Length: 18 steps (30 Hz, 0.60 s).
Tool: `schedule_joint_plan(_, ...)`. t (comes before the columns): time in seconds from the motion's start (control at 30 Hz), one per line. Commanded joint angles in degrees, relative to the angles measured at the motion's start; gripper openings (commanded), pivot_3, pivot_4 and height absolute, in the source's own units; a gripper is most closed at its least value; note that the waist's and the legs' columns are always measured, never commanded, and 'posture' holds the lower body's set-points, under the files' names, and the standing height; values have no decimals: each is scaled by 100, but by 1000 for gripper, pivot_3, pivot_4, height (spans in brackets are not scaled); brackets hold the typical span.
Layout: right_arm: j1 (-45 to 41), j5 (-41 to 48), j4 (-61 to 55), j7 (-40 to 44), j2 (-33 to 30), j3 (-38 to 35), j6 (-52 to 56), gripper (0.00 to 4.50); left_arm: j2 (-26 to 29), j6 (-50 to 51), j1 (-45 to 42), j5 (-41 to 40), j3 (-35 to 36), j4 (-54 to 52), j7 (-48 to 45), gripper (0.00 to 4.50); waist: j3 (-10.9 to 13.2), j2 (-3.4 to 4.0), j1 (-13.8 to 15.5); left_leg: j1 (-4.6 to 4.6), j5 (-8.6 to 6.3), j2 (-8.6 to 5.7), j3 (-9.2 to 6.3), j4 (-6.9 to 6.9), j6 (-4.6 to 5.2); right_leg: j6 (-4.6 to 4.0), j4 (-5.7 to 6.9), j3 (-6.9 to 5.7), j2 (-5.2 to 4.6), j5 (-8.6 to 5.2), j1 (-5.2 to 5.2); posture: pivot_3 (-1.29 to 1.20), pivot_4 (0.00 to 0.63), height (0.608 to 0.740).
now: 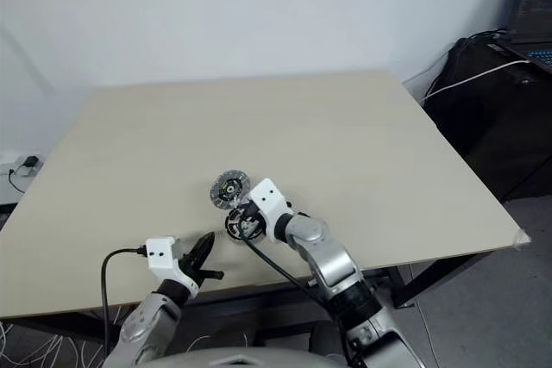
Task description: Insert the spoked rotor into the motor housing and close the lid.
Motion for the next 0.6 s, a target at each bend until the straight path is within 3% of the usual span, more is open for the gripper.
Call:
schedule_joint_plan(0.03,-307,-142,292,104,156,137,-261,0,141,-459,0,439,-126,63,-85,44,0,2,1,0,1,0,0,-3,1,0,0,0,0,0,-1,0,0,740)
schedule_joint_plan(0.47,-508,-461,1933,85,293,100,-465,0,423,-449,-41,434,-234,164,-706,44,-17,33,-100,11,3,-2,-1,-12,-1,7,10,0,-1,5,-1,0,0,740)
schedule_joint_plan(0.6,-378,-300,1537,358,266,60,-549,0,392,-428,-77,413,-252,200,-780,44,-41,60,-114,23,4,-3,0,-10,-1,13,13,0,-3,2,11,0,0,740)
